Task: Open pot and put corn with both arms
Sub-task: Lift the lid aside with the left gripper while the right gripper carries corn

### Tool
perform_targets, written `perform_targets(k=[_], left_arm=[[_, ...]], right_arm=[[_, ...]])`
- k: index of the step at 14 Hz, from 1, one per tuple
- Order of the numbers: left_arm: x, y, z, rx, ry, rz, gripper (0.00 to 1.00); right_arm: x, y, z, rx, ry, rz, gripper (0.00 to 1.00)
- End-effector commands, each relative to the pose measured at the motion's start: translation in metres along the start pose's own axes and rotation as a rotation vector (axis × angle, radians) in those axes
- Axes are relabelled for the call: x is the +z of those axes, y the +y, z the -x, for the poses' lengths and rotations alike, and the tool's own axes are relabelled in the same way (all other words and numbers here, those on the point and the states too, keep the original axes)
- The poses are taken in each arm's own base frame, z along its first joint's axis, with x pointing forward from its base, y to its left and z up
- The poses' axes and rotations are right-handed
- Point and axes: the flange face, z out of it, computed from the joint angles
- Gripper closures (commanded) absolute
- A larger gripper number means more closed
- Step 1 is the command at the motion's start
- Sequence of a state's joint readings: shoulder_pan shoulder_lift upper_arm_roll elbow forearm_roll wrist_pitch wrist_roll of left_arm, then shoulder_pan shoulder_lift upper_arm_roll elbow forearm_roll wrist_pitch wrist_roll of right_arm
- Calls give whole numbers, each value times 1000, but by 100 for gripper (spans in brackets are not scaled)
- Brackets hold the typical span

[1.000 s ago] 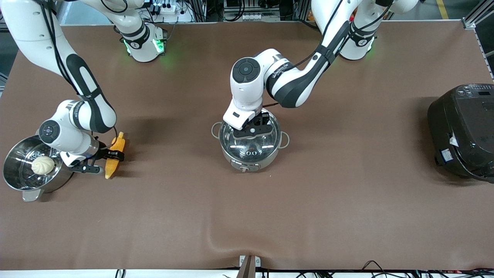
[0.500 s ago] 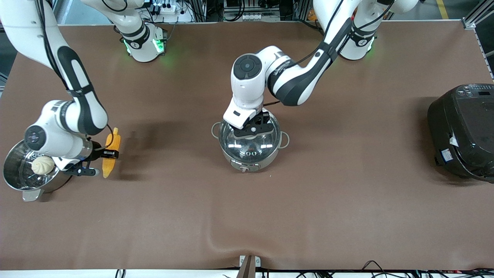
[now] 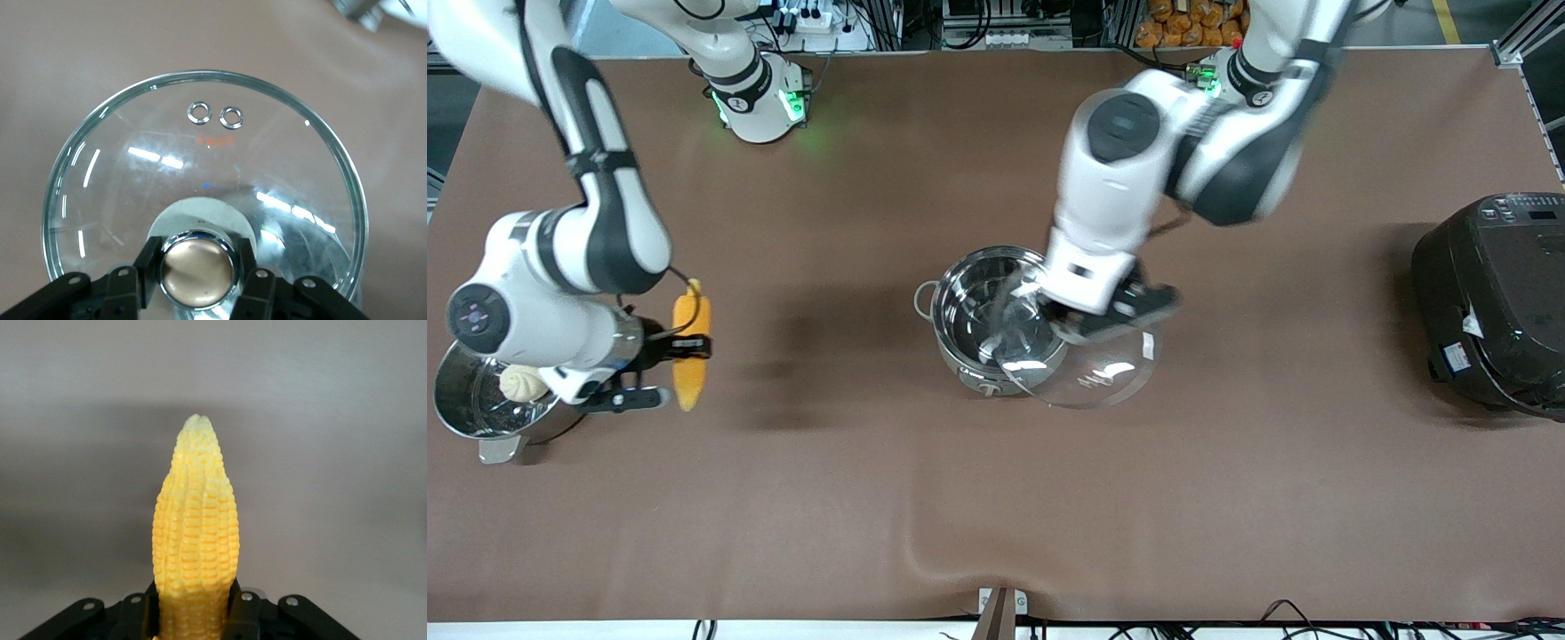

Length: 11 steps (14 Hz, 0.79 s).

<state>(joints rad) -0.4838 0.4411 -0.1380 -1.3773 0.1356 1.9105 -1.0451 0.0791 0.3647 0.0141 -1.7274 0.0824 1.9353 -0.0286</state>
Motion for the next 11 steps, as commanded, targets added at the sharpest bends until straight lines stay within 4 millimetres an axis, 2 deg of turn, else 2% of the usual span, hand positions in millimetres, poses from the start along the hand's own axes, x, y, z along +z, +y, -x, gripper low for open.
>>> perform_targets(k=[1, 3, 4, 5, 7, 8, 10, 11], left_arm=[[-3, -49, -49, -34, -13, -43, 100], [3, -91, -93, -54, -33, -48, 100], [7, -110, -105, -48, -54, -68, 100], [9, -127, -113, -44, -61, -79, 100], [11, -155, -116, -30, -71, -97, 100], [9, -170, -114, -22, -65, -98, 100], [6, -198, -106, -9, -41, -67, 100], [8, -211, -104, -8, -38, -55, 100]], right_arm=[[-36, -103, 6, 43, 58, 2, 91], [-49, -204, 17, 141, 110, -8, 89], [-37, -258, 28, 204, 110, -7, 88], [-29, -303, 38, 263, 131, -26, 88], [9, -389, 64, 341, 178, -72, 88], [25, -423, 72, 356, 213, -111, 88], [51, -463, 68, 395, 257, -183, 88], [63, -476, 63, 410, 263, -193, 88]])
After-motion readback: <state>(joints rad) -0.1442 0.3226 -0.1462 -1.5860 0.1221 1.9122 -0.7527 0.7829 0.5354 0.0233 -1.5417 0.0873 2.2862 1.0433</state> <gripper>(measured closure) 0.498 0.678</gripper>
